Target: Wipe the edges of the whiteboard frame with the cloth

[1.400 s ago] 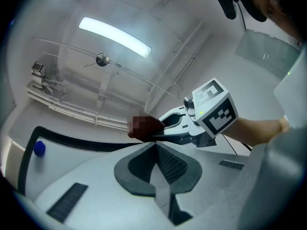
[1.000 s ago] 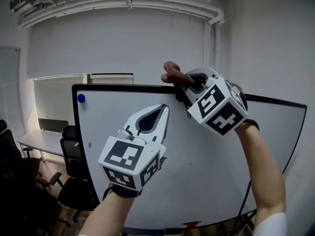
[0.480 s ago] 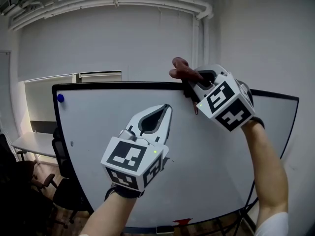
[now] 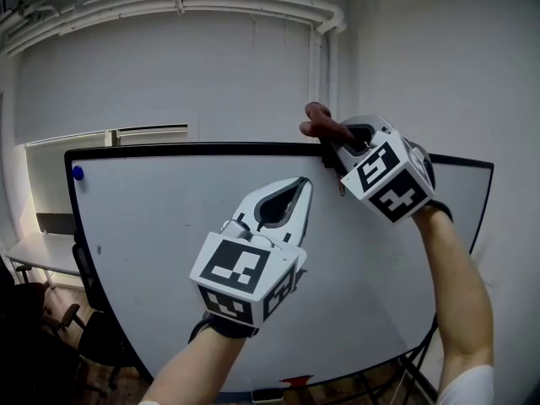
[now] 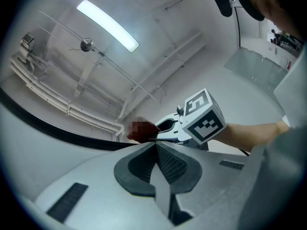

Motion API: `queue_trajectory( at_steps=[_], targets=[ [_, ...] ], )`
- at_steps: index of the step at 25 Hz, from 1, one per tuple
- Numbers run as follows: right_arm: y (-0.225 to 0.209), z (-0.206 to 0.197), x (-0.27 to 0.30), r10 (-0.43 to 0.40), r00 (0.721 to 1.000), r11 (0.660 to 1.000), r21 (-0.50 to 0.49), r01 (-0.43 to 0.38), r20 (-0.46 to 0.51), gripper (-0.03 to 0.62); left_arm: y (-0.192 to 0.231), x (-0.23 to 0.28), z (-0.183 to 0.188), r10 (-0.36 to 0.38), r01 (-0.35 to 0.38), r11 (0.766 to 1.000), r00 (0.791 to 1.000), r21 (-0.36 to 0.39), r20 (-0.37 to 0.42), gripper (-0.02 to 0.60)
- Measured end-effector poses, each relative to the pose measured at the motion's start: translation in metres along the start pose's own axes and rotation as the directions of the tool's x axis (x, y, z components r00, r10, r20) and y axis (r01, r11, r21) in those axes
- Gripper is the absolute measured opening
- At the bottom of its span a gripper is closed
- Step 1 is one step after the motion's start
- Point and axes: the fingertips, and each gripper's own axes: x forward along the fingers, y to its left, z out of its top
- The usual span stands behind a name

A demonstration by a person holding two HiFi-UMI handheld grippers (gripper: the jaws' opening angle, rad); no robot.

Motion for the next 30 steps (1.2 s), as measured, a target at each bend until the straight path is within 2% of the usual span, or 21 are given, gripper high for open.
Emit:
queue_trajectory(
  at_steps=[6, 12, 22, 27, 30],
  targets=[
    [-0.012, -0.025, -0.005, -0.02, 0.999, 1.0, 0.015, 0.021, -0.035, 0.064, -0.024, 0.018, -0.01, -0.047, 0.047, 0.999, 0.999, -0.023, -0.001, 0.009],
    [-0.014, -0.031, -0.01, -0.042, 0.999, 0.998, 0.043, 0.043, -0.018, 0.064, -0.036, 0.026, -0.018, -0.065, 0.065, 0.997, 0.998, -0.035, -0.002, 0.009],
    [-0.01, -0.042, -0.022, -0.139, 0.99, 0.986, 0.099, 0.137, 0.013, 0.064, -0.036, 0.013, -0.039, -0.07, 0.068, 0.996, 0.997, -0.056, -0.033, 0.009],
    [-0.005, -0.048, -0.035, -0.203, 0.979, 0.969, 0.153, 0.196, 0.028, 0.064, -0.04, 0.003, -0.048, -0.081, 0.078, 0.995, 0.996, -0.067, -0.042, 0.009],
    [0.009, -0.051, -0.051, -0.225, 0.973, 0.95, 0.231, 0.208, 0.049, 0.064, -0.045, -0.004, -0.054, -0.092, 0.089, 0.993, 0.995, -0.075, -0.046, 0.009]
  ],
)
